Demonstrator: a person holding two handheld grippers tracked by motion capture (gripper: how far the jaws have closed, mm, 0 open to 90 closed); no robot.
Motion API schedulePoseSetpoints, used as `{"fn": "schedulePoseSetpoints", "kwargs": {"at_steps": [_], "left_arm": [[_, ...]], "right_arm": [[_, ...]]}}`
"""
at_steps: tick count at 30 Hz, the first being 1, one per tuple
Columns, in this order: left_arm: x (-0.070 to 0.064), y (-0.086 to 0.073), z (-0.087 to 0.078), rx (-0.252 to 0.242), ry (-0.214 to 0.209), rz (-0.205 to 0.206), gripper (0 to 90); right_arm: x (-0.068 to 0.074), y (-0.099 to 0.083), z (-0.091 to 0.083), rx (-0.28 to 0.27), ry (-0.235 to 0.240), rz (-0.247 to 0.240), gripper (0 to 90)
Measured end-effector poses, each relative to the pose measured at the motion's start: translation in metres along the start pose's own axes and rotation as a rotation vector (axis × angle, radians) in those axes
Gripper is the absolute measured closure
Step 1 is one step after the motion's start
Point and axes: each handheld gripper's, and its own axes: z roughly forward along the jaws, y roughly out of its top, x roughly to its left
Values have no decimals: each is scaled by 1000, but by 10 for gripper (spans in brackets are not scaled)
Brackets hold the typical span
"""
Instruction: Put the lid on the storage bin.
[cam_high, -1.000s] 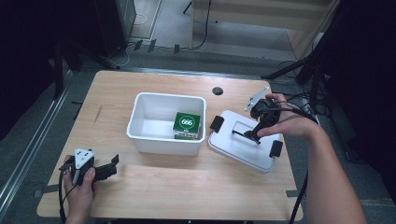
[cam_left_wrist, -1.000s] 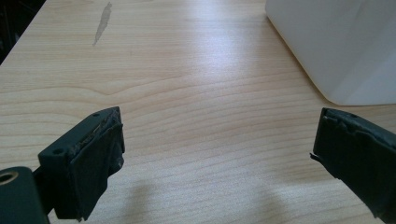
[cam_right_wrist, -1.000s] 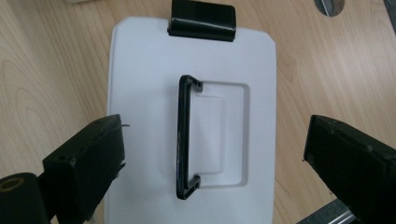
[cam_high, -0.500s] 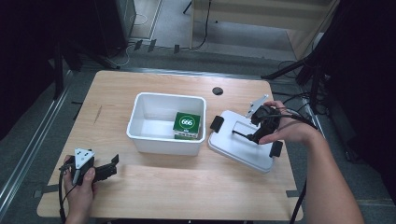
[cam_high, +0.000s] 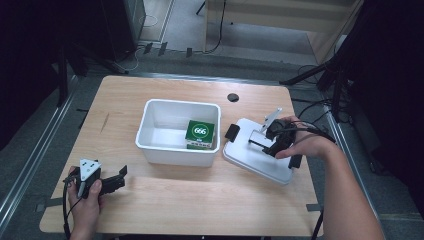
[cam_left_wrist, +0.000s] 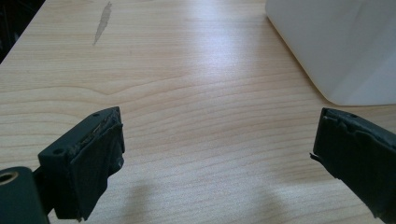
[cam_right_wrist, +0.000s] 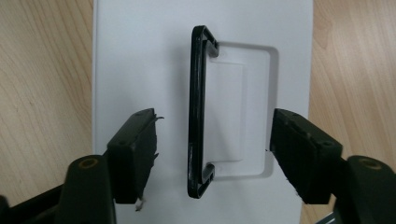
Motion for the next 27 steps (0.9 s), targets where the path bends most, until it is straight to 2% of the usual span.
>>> {"fn": "schedulePoseSetpoints", "kwargs": {"at_steps": [5, 10, 13, 15, 21, 27], "left_arm": [[0, 0, 0, -2, -2, -4, 26], [0, 0, 0, -3, -3, -6, 26], [1, 0, 0, -1, -4, -6, 26], [1, 0, 0, -2, -4, -6, 26], [1, 0, 0, -2, -4, -5, 26], [0, 0, 0, -2, -3, -5, 26]], "right_arm": [[3, -2, 8, 16, -1, -11, 408], [3, -3, 12, 15, 4, -9, 562], [4, -2, 16, 25, 12, -10, 618], [4, -2, 19, 33, 33, -10, 648], [2, -2, 24, 55, 36, 4, 716], [-1, -3, 23, 46, 41, 13, 821]]}}
